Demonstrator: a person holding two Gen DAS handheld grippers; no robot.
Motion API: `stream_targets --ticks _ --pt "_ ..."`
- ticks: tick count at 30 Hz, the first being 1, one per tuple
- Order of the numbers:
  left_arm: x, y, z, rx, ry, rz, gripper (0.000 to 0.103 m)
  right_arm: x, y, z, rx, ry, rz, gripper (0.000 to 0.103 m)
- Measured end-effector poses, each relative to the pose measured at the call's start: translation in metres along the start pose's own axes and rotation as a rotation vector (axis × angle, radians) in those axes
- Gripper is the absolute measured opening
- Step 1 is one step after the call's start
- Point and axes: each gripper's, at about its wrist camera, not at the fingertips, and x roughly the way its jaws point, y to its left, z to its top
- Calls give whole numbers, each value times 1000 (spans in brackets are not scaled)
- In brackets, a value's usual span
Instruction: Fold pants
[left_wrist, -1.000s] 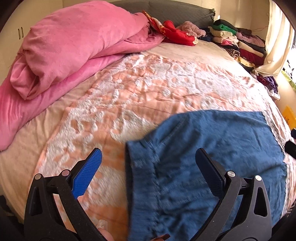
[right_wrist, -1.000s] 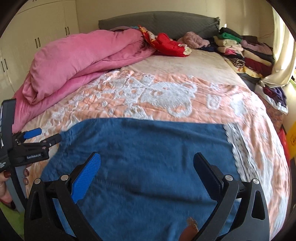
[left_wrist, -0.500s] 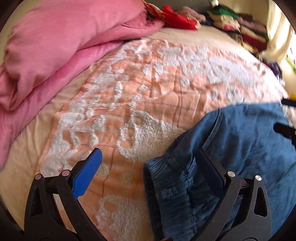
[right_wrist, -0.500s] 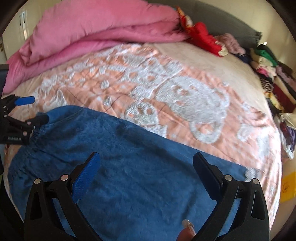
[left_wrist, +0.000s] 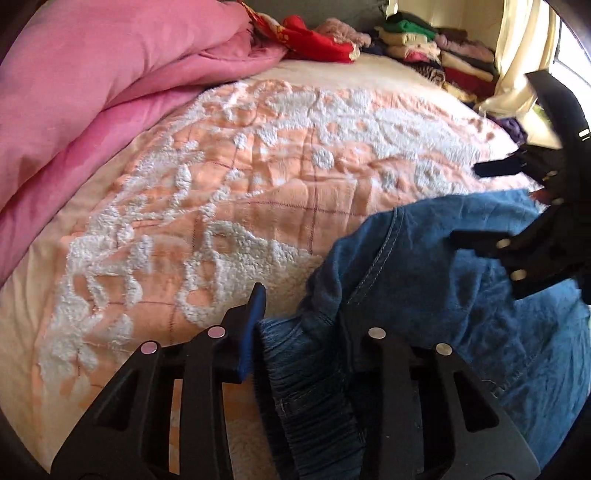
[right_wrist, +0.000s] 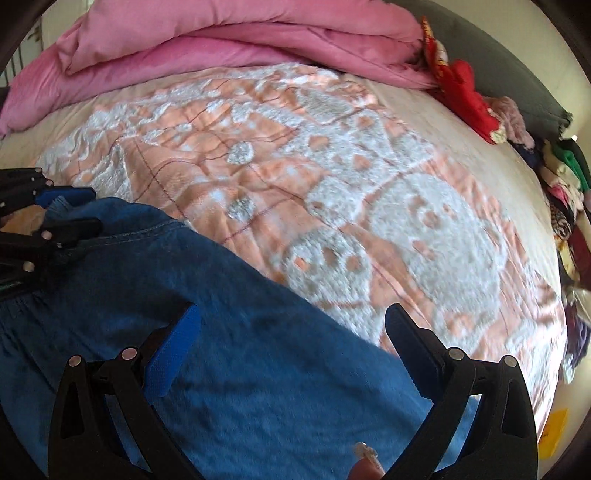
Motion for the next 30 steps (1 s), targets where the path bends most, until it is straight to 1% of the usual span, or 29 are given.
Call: stream_targets --ticks 4,6,9,10,11,12,13,14,15,16,17,19,21,26,30 --pt "-19 1 0 0 -56 -23 26 8 8 7 -60 7 6 99" --pt "-30 1 -1 -8 -81 -49 25 10 11 10 -81 5 12 99" --pt "-44 -4 -1 6 -115 -66 25 9 20 12 -113 -2 28 98" --pt "-49 -5 -1 9 -124 -71 25 8 22 12 -118 -7 34 94" --pt "-52 -5 -1 10 -129 -75 25 5 25 12 -126 -17 56 88" --pt "-53 -6 -1 13 -130 -77 25 3 28 10 -133 -25 75 71" --pt "-55 -7 -1 17 -131 -78 25 0 31 9 -140 -35 94 57" --pt "-56 -7 -2 19 -132 -77 25 -4 35 6 -146 -48 110 51" --pt "-57 -7 -2 22 -134 -74 25 -8 38 4 -145 -58 117 40" --pt "-57 -8 -3 24 -136 -70 25 -12 41 2 -137 -71 121 35" --pt "-58 -7 -3 24 -138 -65 25 -18 43 -2 -118 -89 118 33" --pt "-63 -7 -4 24 -146 -54 25 -30 44 -10 -85 -122 125 22" --pt "-66 -6 -5 26 -153 -47 25 -46 44 -19 -47 -164 132 16" --pt "-82 -13 -21 43 -173 -48 25 -92 49 -50 35 -256 146 12" --pt "-102 -26 -38 75 -202 -56 25 -125 64 -79 84 -287 143 10"
